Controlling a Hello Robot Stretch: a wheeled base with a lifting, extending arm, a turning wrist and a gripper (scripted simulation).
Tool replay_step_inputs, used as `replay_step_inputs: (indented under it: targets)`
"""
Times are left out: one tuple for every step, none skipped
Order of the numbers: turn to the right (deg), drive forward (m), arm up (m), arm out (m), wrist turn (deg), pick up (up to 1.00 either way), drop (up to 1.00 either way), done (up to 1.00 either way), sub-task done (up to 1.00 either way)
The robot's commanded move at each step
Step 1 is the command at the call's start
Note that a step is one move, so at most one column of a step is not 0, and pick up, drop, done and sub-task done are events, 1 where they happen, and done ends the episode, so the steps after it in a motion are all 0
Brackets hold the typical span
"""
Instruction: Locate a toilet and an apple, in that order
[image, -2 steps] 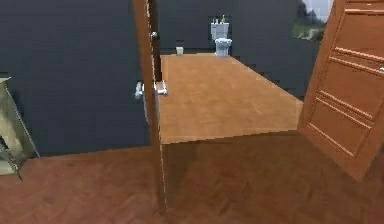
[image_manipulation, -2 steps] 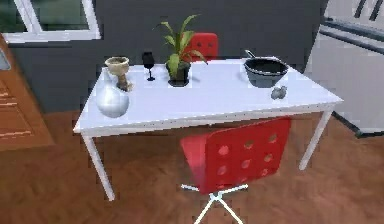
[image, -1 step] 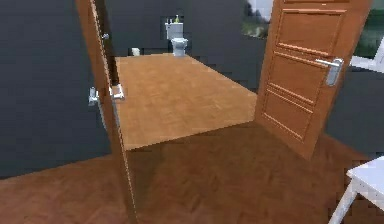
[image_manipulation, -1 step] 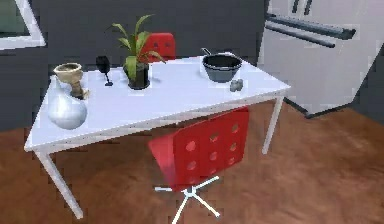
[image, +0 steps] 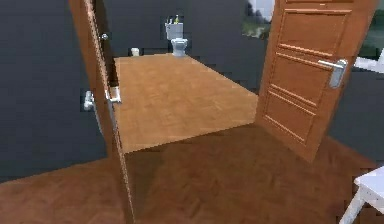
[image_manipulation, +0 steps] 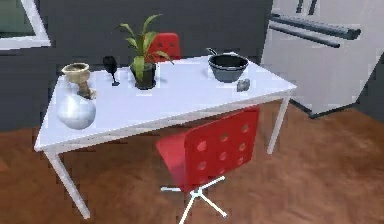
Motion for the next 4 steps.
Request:
replay_step_inputs:
  targets:
    - [6.0, 0.00, 0.00, 0.00, 0.0, 0.00, 0.00, 0.00, 0.00]
    - [0.0, 0.85, 0.00, 0.00, 0.0, 0.00, 0.00, 0.00, 0.00]
    - [-9.0, 0.00, 0.00, 0.00, 0.0, 0.00, 0.00, 0.00, 0.00]
    - [0.0, 1.00, 0.00, 0.00, 0.0, 0.00, 0.00, 0.00, 0.00]
